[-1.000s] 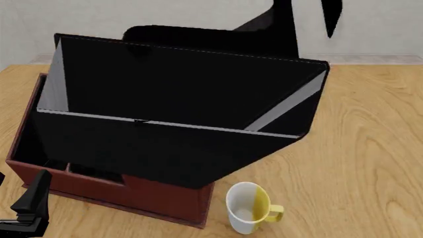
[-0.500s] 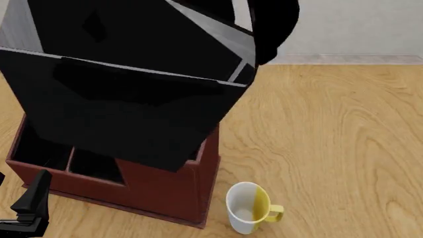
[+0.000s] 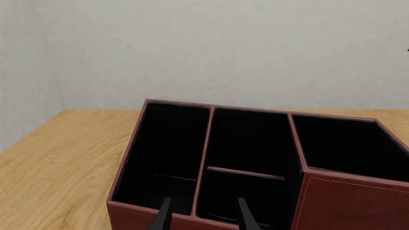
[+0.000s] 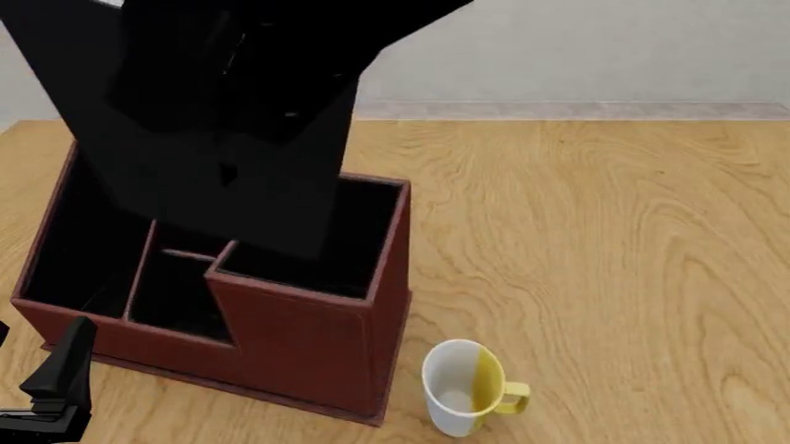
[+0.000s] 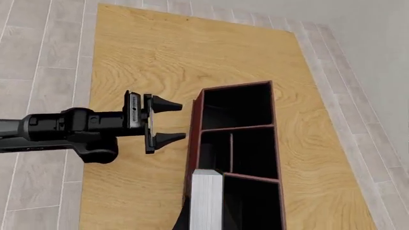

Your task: Pick up the book and place it in the right compartment of the caddy.

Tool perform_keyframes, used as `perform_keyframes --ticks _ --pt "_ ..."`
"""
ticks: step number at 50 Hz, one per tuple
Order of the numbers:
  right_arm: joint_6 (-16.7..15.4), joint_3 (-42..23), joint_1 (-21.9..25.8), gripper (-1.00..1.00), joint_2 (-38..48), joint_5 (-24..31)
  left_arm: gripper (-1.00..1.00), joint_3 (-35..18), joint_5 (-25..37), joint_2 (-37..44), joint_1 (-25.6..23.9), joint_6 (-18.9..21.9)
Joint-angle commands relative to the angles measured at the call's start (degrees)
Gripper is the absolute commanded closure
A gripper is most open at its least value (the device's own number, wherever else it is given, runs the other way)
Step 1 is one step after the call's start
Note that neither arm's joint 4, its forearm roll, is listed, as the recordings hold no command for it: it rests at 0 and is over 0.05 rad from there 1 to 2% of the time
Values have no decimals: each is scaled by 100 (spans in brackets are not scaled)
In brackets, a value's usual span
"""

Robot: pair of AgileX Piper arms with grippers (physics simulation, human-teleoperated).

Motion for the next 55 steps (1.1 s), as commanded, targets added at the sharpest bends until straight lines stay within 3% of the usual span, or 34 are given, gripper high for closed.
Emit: perform_keyframes --ticks 1,16,40,55 --pt "52 -157 -257 100 234 132 -100 0 0 0 0 0" --pt "-29 58 -787 100 137 134 -100 0 0 0 0 0" --pt "-44 86 -955 100 335 131 -100 0 0 0 0 0" --pt "-11 655 -983 100 326 -232 -100 0 0 0 0 0"
